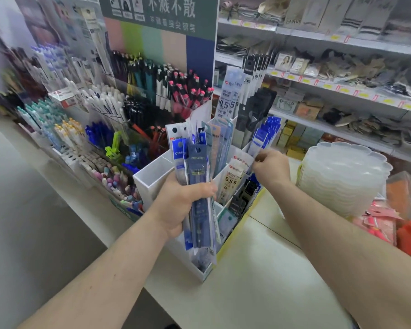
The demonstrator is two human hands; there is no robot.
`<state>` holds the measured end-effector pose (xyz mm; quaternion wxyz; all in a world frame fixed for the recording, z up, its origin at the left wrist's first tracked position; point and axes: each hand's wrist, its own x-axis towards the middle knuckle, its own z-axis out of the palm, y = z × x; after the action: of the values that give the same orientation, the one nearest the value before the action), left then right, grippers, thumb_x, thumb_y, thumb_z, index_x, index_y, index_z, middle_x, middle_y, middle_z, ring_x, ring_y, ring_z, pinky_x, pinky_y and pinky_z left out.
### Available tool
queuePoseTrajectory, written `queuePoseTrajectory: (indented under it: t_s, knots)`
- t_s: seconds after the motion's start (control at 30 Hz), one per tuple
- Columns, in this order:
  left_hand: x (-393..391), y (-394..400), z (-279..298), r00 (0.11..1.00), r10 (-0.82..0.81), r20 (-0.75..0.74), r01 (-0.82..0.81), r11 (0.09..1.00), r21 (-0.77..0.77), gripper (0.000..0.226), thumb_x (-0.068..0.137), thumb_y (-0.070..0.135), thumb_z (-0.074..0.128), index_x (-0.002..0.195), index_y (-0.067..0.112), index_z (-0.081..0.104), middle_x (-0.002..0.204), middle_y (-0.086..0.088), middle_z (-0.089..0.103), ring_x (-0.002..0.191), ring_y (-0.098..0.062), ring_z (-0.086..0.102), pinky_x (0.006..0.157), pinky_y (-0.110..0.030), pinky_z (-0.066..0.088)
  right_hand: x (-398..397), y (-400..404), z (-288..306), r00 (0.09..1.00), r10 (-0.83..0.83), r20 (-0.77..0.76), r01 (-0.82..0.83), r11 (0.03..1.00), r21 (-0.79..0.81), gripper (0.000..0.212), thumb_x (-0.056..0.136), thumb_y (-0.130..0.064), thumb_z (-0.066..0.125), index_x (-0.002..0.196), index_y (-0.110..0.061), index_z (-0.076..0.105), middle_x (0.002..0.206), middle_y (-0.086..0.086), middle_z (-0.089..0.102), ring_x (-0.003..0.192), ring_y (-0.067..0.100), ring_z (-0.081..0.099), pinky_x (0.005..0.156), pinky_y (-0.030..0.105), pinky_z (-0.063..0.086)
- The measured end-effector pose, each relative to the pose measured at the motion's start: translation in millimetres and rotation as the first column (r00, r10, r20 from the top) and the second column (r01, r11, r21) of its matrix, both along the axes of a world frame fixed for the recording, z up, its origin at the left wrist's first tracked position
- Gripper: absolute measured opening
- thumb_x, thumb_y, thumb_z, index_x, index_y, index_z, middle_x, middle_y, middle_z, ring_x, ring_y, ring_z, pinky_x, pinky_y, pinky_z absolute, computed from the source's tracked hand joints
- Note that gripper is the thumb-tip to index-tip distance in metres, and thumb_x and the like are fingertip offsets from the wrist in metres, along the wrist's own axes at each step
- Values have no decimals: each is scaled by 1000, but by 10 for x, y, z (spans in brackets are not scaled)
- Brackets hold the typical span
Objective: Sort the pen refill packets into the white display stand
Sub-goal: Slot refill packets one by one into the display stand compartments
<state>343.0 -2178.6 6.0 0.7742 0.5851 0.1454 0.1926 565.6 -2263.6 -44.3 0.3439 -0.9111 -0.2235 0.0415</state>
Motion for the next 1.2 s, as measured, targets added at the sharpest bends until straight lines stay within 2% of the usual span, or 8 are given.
queuePoseTrajectory:
  t_s: [0.13,0.37,0.53,0.6,0.7,0.87,1.0,1.2]
  knots:
    - [-2,4,1,1000,-8,6,8,1000,-8,28,67,7,67,68,34,74,65,1,63,63,-14,64,61,-28,52,22,86,-96,999,12,-51,-22,980,-195,8,89,-19,68,88,-14,75,92,10,72,83,27,65,74,36,57]
    - [1,-116,-14,996,-91,15,91,995,-33,28,59,11,74,76,33,75,69,5,67,66,-11,67,61,-27,53,52,47,-72,997,-20,-76,3,977,-211,13,85,-30,72,91,-19,75,92,3,73,82,22,67,76,39,60]
    - [113,-415,-104,995,-99,-34,97,994,-45,44,54,17,78,95,12,62,69,3,65,64,-13,65,59,-28,54,-478,-539,130,966,-92,-241,169,932,321,11,88,-20,65,80,-18,73,77,-4,66,73,15,58,67,29,46]
    - [187,-549,-185,997,-73,-36,72,997,-26,41,57,16,77,93,7,61,66,4,65,63,-12,65,59,-26,53,-834,-872,83,830,-80,-552,381,805,456,22,95,-24,62,81,-10,69,72,3,56,65,17,48,61,31,38]
    - [314,-713,-394,997,60,-39,-60,998,6,46,59,18,78,100,1,63,69,5,66,69,-15,66,65,-30,53,-1283,-1274,-191,457,0,-889,670,658,344,38,101,-37,48,89,-7,66,74,8,60,69,23,55,67,34,41]
    - [466,-1048,-677,992,123,-4,-123,992,-16,42,59,15,80,92,-3,64,69,2,68,68,-16,66,66,-28,55,-1608,-1499,-468,87,158,-984,807,567,163,55,97,-56,40,119,-11,63,113,21,65,104,40,63,101,55,43]
    - [510,-1290,-851,997,70,-18,-71,996,-52,50,53,27,81,92,2,63,76,-7,66,75,-25,65,72,-39,57,-1563,-1551,-398,125,264,-956,876,424,232,66,99,-58,30,126,-7,62,119,22,69,103,36,65,97,46,42]
    - [564,-1396,-929,992,-3,-128,-9,996,-93,35,56,17,81,85,12,64,72,-1,67,74,-22,66,71,-40,56,-1586,-1755,-459,212,93,-973,826,515,229,59,100,-56,36,121,-7,63,115,19,70,96,31,68,89,41,48]
